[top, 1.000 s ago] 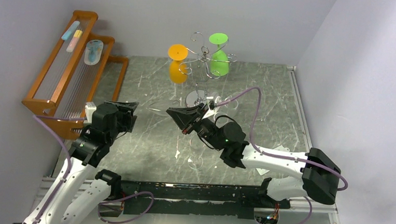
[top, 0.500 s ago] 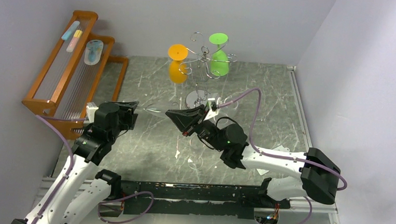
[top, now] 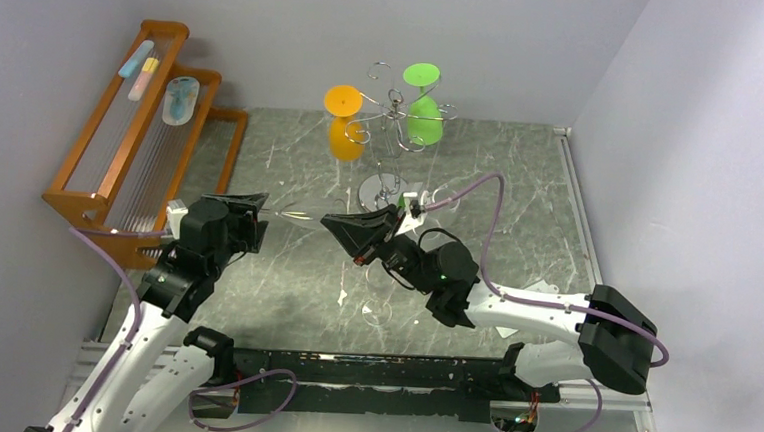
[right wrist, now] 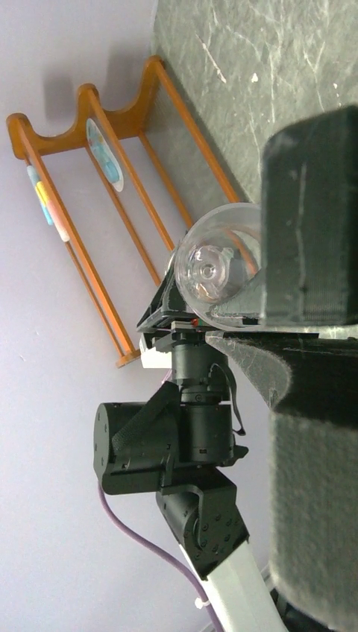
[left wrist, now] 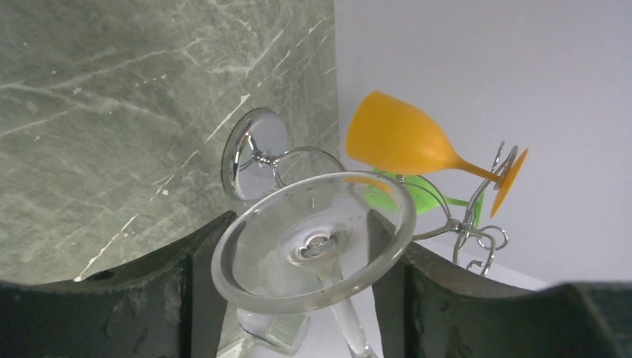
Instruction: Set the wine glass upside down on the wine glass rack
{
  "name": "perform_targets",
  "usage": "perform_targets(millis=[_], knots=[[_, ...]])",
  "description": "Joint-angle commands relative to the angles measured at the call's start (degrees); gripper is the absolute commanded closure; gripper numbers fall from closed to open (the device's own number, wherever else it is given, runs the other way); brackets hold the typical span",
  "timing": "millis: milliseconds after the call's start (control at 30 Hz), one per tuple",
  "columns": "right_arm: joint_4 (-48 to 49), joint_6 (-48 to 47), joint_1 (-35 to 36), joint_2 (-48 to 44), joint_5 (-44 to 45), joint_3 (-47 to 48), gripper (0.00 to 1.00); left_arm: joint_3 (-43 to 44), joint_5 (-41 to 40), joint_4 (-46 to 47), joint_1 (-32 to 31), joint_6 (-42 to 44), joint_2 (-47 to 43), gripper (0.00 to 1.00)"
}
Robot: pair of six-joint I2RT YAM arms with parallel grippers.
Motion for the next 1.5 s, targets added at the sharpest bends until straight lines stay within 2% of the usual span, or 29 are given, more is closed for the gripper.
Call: perform_targets(millis=[0,133,333,500,733,767,900,1000,1133,1233,1300,1467], knots=[[2.48,-0.71,0.18,-0.54,1.69,0.01,1.00,0.39,0.68,1.11,0.34,-1.19,-1.45,0.31],[2.78,-0.66,0.17,-0.07,2.51,0.29,1.00,0.48,0.87,1.27,0.35,-1.46,-1.85,0.25],[2.63,-1.29,0.21,0.72,2.82,0.61,1.00,0.35,1.74,1.48,0.35,-2.20,-1.99,0.40],[2.96,-1.94,0.17,1.69,2.03,0.96,1.00,-0.16,2.41,2.58,0.35,-2.61,-1.37,0.58],[3.26,-2.63,0.18,2.01,0.79,0.45,1.00,-0.25,1.50,3.25,0.35,-3.60,-1.25,0.64],[3.51,-3.10,0.16,2.05,0.75,0.27,1.00,-0.16,1.55,3.50,0.30,-3.92,-1.13,0.63],[4.13,-5.05,0.21,2.91,1.19,0.25,1.00,0.07,2.56,5.08,0.34,-5.25,-0.94,0.34],[4.63,-5.67,0.20,3.39,2.34,0.57,1.00,0.66,2.46,5.24,0.34,-5.37,-0.89,0.25],[5.55,-5.78,0.22,4.29,3.45,1.26,1.00,1.19,1.07,4.04,0.35,-5.53,-1.26,0.26],[6.57,-5.86,0.30,4.64,3.43,1.14,1.00,1.01,-0.23,3.38,0.34,-5.42,-1.35,0.38],[6.88,-5.72,0.28,4.60,3.17,0.93,1.00,1.01,-0.78,2.62,0.29,-5.49,-1.05,0.42],[7.54,-5.30,0.28,4.06,1.96,0.24,1.00,1.54,0.23,2.71,0.36,-4.20,0.91,0.37]])
